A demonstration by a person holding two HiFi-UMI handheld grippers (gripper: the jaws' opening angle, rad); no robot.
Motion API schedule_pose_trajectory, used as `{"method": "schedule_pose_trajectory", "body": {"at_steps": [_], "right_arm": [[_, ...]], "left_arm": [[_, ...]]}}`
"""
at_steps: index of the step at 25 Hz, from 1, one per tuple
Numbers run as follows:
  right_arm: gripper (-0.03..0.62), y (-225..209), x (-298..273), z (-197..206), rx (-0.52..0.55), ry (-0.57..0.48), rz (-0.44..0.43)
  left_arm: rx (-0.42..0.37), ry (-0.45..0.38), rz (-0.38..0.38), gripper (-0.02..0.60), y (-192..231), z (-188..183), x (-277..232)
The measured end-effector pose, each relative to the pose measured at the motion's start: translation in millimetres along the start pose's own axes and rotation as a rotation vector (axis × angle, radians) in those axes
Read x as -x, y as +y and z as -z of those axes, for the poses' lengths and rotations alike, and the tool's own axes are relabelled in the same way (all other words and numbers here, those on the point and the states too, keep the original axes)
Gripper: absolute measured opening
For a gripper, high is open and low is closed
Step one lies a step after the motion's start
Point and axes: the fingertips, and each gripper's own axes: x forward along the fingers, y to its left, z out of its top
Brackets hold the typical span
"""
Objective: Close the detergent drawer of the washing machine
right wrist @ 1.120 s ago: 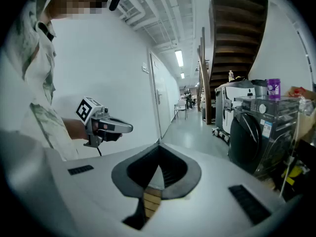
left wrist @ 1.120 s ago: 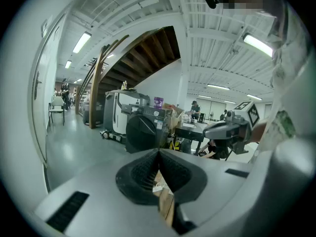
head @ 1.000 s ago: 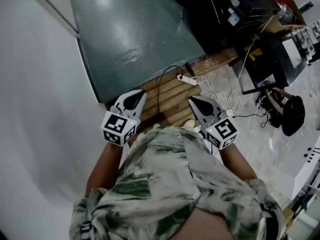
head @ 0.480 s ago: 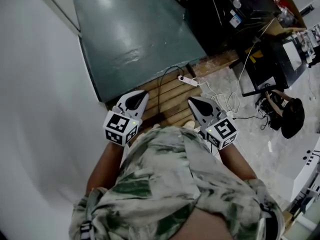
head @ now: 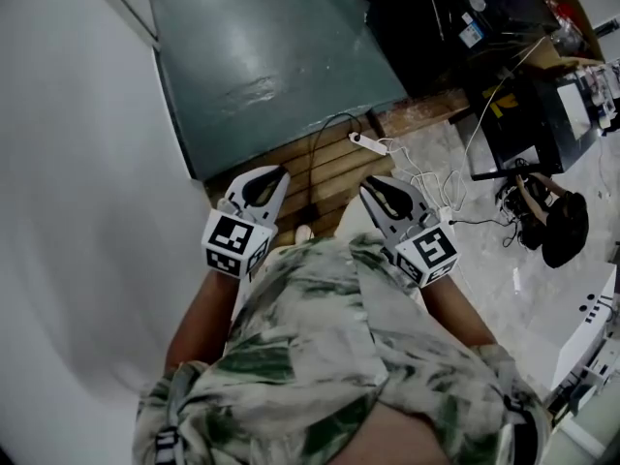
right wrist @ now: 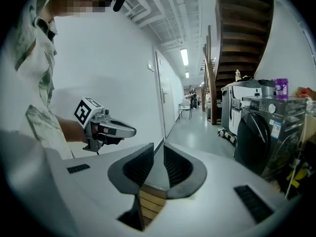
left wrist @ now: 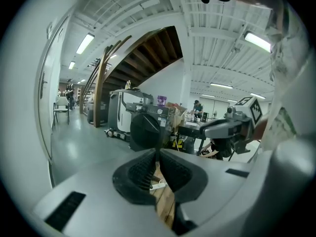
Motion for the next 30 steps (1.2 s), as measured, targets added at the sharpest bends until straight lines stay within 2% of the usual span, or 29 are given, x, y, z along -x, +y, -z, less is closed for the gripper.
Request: {"method": "schedule_pose_trajectory", "body": {"at_steps": [4, 6, 8, 13, 16, 19, 22, 30], "right_arm": [[0.09, 9.7, -2.9, -7.9, 0.006, -0.01, -0.007], [0.164, -2.7, -15.8, -18.7, 0.01, -0.008, -0.002], [0.182, -24.9, -33.0, -29.7, 0.004, -0.008, -0.004], [0.187, -48.5, -83.0, -34.3, 0.006, -0.045, -0.021], [0.185, -83.5, -125.0, -47.5, 0.009, -0.048, -0.047], [0.181, -134.8, -164.4, -74.7, -0.019, -0.048, -0.06], [0.168, -177.5, -195.6, -118.7, -0.024, -0.054, -0.072], [0.159, -238.9, -243.3, -213.9, 0.01, -0.042, -0.113]], "left_arm": [[0.026, 0.002, -0.01, 0.026, -2.9, 4.7, 14.2], [0.036, 0.006, -0.018, 0.026, 7.1, -2.2, 8.2], [0.044, 0.028, -0.041, 0.026, 21.0, -9.2, -3.5], [0.068, 0.028, -0.086, 0.026, 54.8, 2.7, -7.1], [0.103, 0.043, -0.1, 0.025, 88.7, -4.9, -30.2], [0.141, 0.042, -0.115, 0.023, 124.7, -38.8, -68.1], [0.139, 0.05, -0.126, 0.023, 153.6, -91.3, -100.1], [0.104, 0.008, -0.143, 0.023, 205.0, -209.0, -134.0]]}}
